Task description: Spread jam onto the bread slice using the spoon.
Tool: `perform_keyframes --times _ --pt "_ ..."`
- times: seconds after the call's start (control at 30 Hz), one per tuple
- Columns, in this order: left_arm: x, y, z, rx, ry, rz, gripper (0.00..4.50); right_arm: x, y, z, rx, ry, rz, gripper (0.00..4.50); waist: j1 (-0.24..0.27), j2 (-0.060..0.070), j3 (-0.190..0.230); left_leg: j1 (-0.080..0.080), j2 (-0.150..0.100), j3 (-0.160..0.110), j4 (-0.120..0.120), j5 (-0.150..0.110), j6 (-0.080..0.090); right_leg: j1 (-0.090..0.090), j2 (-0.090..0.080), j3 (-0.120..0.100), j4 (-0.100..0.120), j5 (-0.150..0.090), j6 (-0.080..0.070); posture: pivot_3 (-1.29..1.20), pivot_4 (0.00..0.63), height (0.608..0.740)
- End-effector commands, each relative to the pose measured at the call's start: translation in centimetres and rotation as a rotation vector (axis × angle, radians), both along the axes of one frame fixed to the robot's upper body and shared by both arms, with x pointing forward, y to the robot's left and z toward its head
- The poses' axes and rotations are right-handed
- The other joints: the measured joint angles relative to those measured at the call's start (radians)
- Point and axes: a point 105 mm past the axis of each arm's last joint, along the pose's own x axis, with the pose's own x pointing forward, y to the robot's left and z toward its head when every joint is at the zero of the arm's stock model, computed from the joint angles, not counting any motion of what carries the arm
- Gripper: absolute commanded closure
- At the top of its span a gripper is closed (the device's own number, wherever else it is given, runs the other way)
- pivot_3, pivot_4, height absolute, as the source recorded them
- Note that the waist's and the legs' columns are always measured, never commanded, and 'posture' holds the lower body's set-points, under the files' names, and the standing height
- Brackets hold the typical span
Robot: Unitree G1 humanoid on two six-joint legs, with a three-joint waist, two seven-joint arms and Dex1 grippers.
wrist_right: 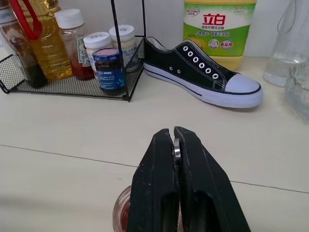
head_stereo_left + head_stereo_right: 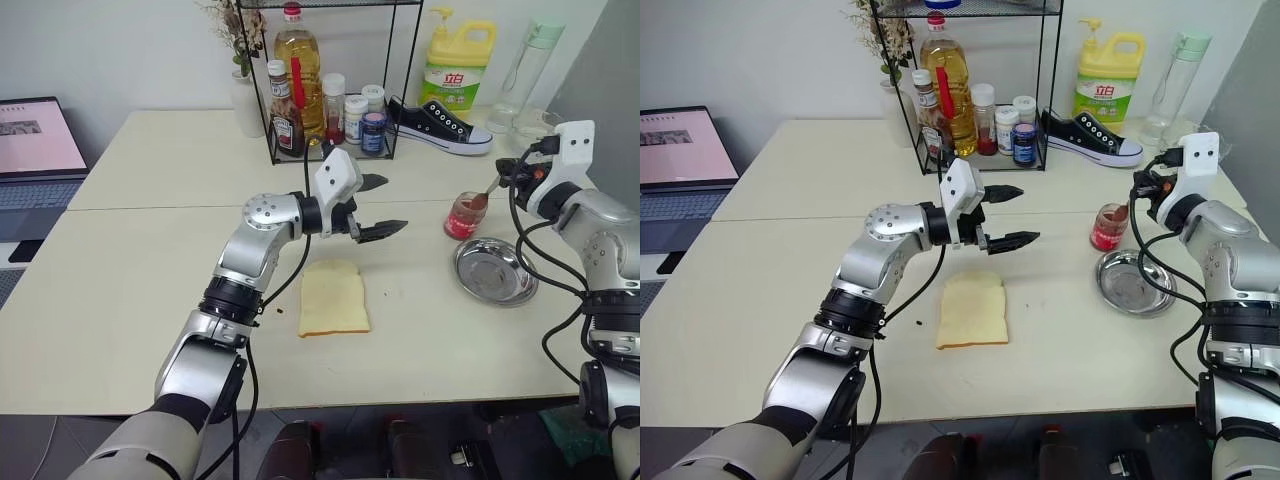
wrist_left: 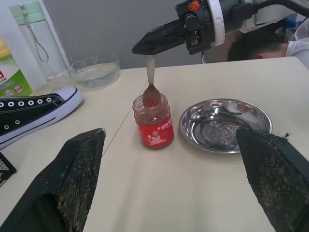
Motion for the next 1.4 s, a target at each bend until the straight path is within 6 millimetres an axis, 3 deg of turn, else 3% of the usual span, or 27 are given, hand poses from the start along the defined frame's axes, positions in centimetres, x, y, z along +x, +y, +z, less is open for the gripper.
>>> perform_keyframes --times 0.03,0.23,0.37,0.77,1.4 --pt "-0.5 -0.3 1.6 -0.025 -0.059 -0.013 0.00 0.4 0.7 1.2 -0.136 -0.070 0.020 4.46 0.000 0.000 0.000 0.000 0.000 0.000 0.000 0.000 0.000 0.000 0.000 0.000 0.000 0.000 0.000 0.00 0.150 0.740" --pt "-0.3 -0.3 1.9 -0.025 -0.069 -0.014 0.00 1.3 2.0 -0.4 -0.199 -0.048 0.066 4.46 -0.001 0.000 0.000 0.000 0.000 0.000 0.000 0.000 0.000 0.000 0.000 0.000 0.000 0.000 0.000 0.00 0.150 0.740" --pt "-0.3 -0.3 1.9 -0.026 -0.070 -0.013 0.00 1.4 2.3 -0.5 -0.040 -0.013 0.078 4.46 -0.001 0.000 0.000 0.000 0.000 0.000 0.000 0.000 -0.001 0.000 0.000 0.000 0.000 0.000 0.000 0.00 0.150 0.740" --pt "-0.2 -0.1 1.8 -0.027 -0.066 -0.004 0.00 1.4 -0.6 2.3 0.394 0.011 -0.048 4.46 -0.001 0.000 0.000 0.000 0.000 0.000 0.000 0.000 0.000 0.000 0.000 0.000 0.000 0.000 0.000 0.00 0.150 0.740" --pt "0.0 0.5 2.2 -0.015 -0.081 -0.007 0.00 -1.4 -5.1 3.2 0.773 -0.023 -0.192 4.46 -0.001 0.000 0.000 0.000 0.000 0.000 0.000 0.000 0.000 0.000 0.000 0.000 0.001 0.000 0.000 0.00 0.150 0.740"
